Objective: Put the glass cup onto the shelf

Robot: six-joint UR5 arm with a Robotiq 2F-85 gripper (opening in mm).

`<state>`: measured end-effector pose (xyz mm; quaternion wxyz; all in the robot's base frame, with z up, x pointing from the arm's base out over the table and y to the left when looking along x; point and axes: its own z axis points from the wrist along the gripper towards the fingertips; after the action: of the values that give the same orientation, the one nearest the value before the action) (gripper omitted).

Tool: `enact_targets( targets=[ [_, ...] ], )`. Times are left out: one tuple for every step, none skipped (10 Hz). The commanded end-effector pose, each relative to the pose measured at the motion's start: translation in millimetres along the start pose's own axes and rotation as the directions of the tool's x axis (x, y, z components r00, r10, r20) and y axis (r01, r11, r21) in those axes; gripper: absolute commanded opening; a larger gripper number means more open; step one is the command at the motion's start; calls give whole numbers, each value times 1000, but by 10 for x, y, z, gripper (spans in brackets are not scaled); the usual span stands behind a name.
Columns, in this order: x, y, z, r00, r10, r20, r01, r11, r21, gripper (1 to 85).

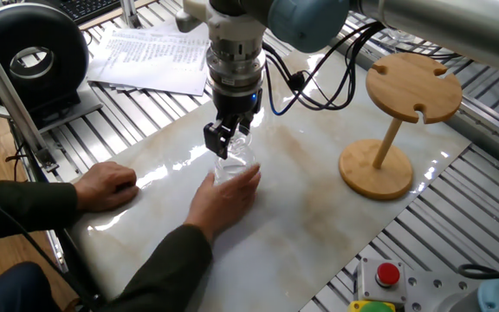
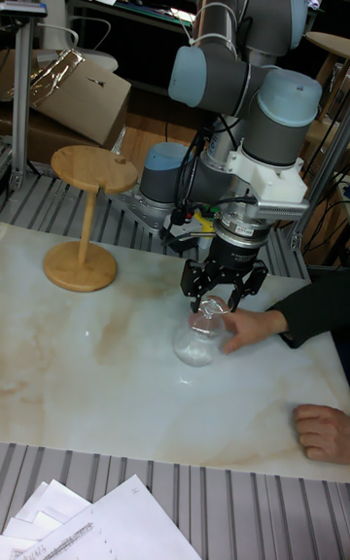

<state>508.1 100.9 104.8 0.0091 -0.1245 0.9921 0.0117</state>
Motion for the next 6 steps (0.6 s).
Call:
enact_targets(
  targets=[
    [-8,-4,-18,1000,-1,-1,1,1000,-3,580],
    [-14,-12,-30,1000,-6,-3,6,1000,-4,580],
    [-18,-59,-53,1000,-12,-7,12,1000,6,577],
    [-26,-99,-84,1000,-16,-10,16,1000,6,577],
    [-37,-155,-134,1000,-24,-14,24,1000,0,577],
    [-45,-212,-187,999,-32,-17,32,999,-5,573]
  ],
)
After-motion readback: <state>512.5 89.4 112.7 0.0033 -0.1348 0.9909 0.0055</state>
